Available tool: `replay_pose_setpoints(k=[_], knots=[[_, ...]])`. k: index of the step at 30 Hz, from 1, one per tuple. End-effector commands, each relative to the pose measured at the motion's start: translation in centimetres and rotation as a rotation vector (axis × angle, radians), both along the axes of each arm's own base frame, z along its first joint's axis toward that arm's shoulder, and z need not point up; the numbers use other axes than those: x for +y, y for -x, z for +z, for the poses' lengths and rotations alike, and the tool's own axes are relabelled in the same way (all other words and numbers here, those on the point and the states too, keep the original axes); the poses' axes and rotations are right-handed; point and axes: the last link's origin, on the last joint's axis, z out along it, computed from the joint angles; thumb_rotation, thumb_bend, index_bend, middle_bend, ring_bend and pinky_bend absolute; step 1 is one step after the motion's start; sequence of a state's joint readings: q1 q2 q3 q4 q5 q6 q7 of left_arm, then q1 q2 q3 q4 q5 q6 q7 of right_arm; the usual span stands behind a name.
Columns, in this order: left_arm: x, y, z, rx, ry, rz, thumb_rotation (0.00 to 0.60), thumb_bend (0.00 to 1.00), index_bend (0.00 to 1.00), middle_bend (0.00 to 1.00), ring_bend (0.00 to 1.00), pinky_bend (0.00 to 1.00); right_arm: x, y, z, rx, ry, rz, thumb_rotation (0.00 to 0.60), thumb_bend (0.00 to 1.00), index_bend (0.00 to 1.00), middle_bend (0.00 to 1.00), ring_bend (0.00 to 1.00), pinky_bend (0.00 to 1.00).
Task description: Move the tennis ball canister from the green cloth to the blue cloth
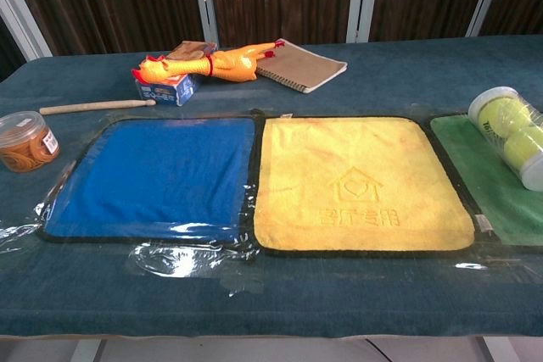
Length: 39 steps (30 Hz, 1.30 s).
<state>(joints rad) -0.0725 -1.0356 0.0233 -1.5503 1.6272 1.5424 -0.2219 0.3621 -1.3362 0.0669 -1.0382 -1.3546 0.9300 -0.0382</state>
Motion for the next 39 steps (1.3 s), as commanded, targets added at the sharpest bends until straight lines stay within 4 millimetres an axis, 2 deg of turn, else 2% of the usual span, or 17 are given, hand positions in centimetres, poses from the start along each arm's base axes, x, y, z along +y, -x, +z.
replay_pose_setpoints(k=[1,9,21,27,39], knots=[[0.1,0.0,-0.1,0.002,0.006,0.002,0.600,0.02,0.00,0.02,0.04,0.11,-0.7,-0.1,-0.2,0.018,-0.016,-0.009,0.516,0.24,0.20,0.11,0.00,0.00],[0.1,0.0,-0.1,0.001,0.006,0.000,0.600,0.02,0.00,0.02,0.04,0.11,-2.1,-1.1,-1.5,0.014,-0.062,-0.011,0.516,0.25,0.20,0.11,0.00,0.00],[0.1,0.0,-0.2,0.001,0.013,-0.001,0.600,0.02,0.00,0.02,0.04,0.11,-1.6,-2.4,-2.2,0.028,-0.096,0.015,0.514,0.25,0.16,0.11,0.00,0.00],[0.0,-0.1,-0.1,-0.003,0.004,-0.005,0.600,0.02,0.00,0.02,0.04,0.11,-2.2,-3.0,-2.8,0.021,-0.108,0.012,0.516,0.25,0.12,0.11,0.00,0.00],[-0.2,0.1,0.3,-0.015,-0.008,-0.009,0.600,0.02,0.00,0.02,0.04,0.11,-2.7,-5.1,-4.2,0.009,-0.144,0.051,0.516,0.25,0.12,0.11,0.00,0.00]])
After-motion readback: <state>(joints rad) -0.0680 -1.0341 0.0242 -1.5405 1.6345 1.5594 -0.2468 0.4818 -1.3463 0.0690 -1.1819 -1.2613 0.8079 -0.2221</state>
